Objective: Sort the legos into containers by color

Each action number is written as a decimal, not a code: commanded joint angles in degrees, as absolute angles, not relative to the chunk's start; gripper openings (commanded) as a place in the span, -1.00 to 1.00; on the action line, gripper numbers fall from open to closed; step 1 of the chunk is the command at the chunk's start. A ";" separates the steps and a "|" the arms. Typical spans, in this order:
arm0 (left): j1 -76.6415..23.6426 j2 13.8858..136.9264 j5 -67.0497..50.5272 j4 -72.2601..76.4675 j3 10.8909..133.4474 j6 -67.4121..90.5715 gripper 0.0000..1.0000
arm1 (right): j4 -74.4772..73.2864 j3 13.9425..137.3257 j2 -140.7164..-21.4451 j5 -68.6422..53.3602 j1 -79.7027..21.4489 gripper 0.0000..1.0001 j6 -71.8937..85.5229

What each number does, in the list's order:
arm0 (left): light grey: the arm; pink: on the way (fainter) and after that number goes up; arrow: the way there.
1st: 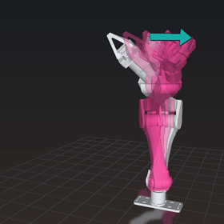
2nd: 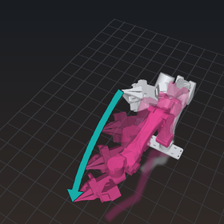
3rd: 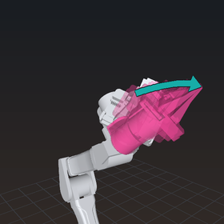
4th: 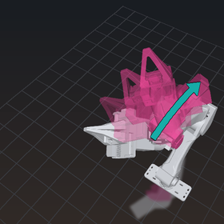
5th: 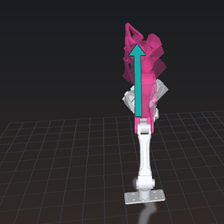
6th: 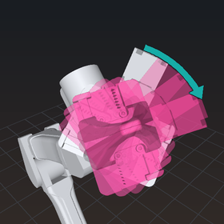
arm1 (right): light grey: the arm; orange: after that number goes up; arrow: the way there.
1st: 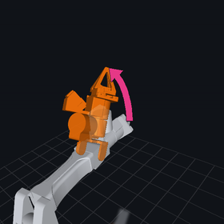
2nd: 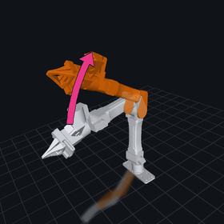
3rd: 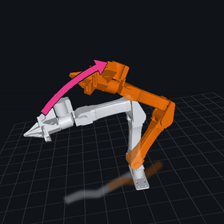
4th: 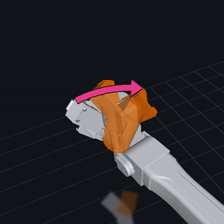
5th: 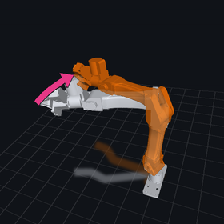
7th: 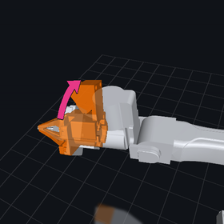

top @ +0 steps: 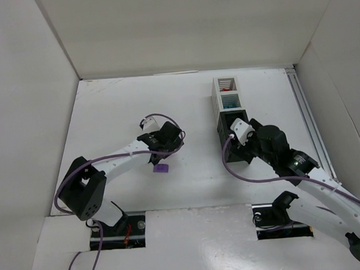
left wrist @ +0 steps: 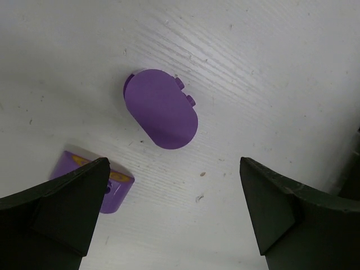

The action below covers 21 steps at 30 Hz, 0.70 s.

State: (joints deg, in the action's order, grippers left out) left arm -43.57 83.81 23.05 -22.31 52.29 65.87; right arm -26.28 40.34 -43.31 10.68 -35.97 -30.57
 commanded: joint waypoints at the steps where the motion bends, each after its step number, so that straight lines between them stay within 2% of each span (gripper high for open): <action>1: -42.37 85.60 22.59 -20.83 55.55 65.57 0.99 | -26.37 42.54 -42.54 10.28 -35.60 0.73 -30.76; 4: -41.75 88.58 22.59 -20.83 57.04 66.09 0.99 | -26.37 42.54 -42.01 10.89 -35.60 0.73 -30.76; 10: -39.29 93.42 23.73 -21.53 60.03 67.15 0.76 | -26.37 42.54 -41.48 10.90 -35.07 0.75 -30.76; 18: -38.67 98.78 23.21 -22.94 61.96 67.15 0.27 | -26.37 42.54 -40.96 11.95 -35.07 0.75 -30.76; 21: -38.67 99.93 23.20 -22.94 62.49 67.15 -0.04 | -27.06 42.54 -40.43 13.44 -35.07 0.78 -29.98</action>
State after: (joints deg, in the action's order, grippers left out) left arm -38.74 99.53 22.63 -21.54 60.23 66.85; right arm -26.85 40.34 -41.63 11.46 -35.31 -30.63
